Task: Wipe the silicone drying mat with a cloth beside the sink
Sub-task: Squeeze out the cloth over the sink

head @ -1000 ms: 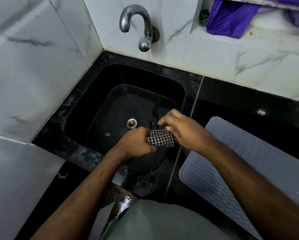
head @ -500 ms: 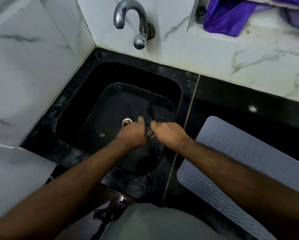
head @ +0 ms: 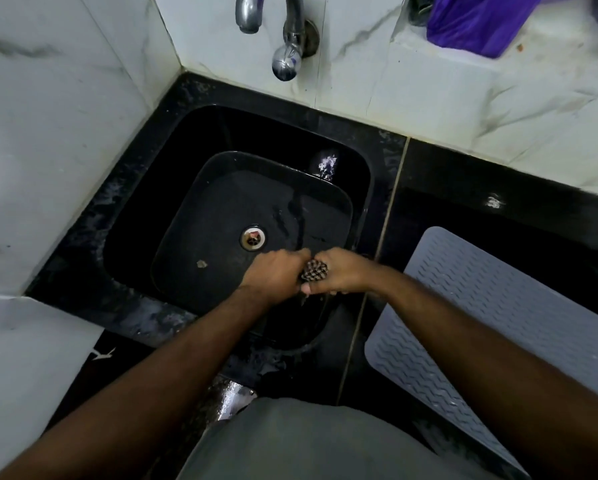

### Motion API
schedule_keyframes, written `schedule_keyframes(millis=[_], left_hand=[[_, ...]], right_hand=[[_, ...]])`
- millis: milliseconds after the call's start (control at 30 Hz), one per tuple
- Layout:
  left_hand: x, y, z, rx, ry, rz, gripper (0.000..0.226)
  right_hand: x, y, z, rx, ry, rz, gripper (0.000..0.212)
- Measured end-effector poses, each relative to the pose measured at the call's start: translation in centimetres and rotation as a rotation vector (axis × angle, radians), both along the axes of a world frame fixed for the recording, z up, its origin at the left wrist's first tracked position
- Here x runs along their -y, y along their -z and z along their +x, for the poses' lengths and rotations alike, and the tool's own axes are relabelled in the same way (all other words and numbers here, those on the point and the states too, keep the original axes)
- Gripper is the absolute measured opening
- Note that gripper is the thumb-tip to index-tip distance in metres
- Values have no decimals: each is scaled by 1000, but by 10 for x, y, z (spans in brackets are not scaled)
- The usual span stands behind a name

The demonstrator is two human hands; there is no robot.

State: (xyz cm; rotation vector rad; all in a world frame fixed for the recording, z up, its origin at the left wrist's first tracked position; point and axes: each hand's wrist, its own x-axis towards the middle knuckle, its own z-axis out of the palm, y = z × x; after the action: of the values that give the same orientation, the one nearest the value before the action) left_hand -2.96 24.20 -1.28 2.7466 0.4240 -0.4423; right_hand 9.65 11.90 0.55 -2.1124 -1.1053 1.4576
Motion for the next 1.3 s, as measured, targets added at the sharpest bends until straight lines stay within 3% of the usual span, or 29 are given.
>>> schedule_keyframes(millis=[67, 133, 200, 300, 400, 467, 567, 667, 833, 967, 1033, 1133, 1200, 1300], left_hand=[[-10, 0, -7, -65, -273, -292, 50], [-15, -2, -16, -4, -433, -618, 45], [-8, -12, -21, -9, -523, -908, 18], [3, -27, -20, -77, -580, -1047, 14], [-3, -22, -10, -81, -577, -801, 37], [-5, -16, -2, -101, -473, -420, 49], [-3, -13, 4, -11, -450, -53, 47], [-3, -13, 7, 37, -240, 274, 46], [-2, -9, -2, 25, 48, 411, 53], [5, -9, -7, 64, 77, 417, 57], [10, -17, -6, 71, -33, 324, 45], [10, -31, -12, 79, -452, -53, 49], [5, -40, -22, 33, -621, -462, 50], [11, -50, -43, -25, -675, -1160, 56]], right_hand=[[2, 4, -6, 418, -201, 201, 89], [8, 0, -15, 707, -350, 334, 109], [7, 3, -23, 844, -437, 425, 109], [-7, 1, -27, 933, -402, 478, 79], [-26, -7, -25, 994, -420, 359, 56], [-37, -8, -24, 966, -401, 270, 44], [-53, -1, -24, 807, -243, 108, 29], [-61, 9, -25, 576, -10, -68, 24], [-58, 20, -27, 100, 129, -251, 15], [-52, 11, -21, 38, -1, -359, 15], [-54, 7, -16, 156, -68, -277, 20], [-47, 5, -9, 454, -149, 23, 23], [-32, 5, -6, 436, -130, 204, 29], [-1, 3, -6, 412, -186, 434, 43]])
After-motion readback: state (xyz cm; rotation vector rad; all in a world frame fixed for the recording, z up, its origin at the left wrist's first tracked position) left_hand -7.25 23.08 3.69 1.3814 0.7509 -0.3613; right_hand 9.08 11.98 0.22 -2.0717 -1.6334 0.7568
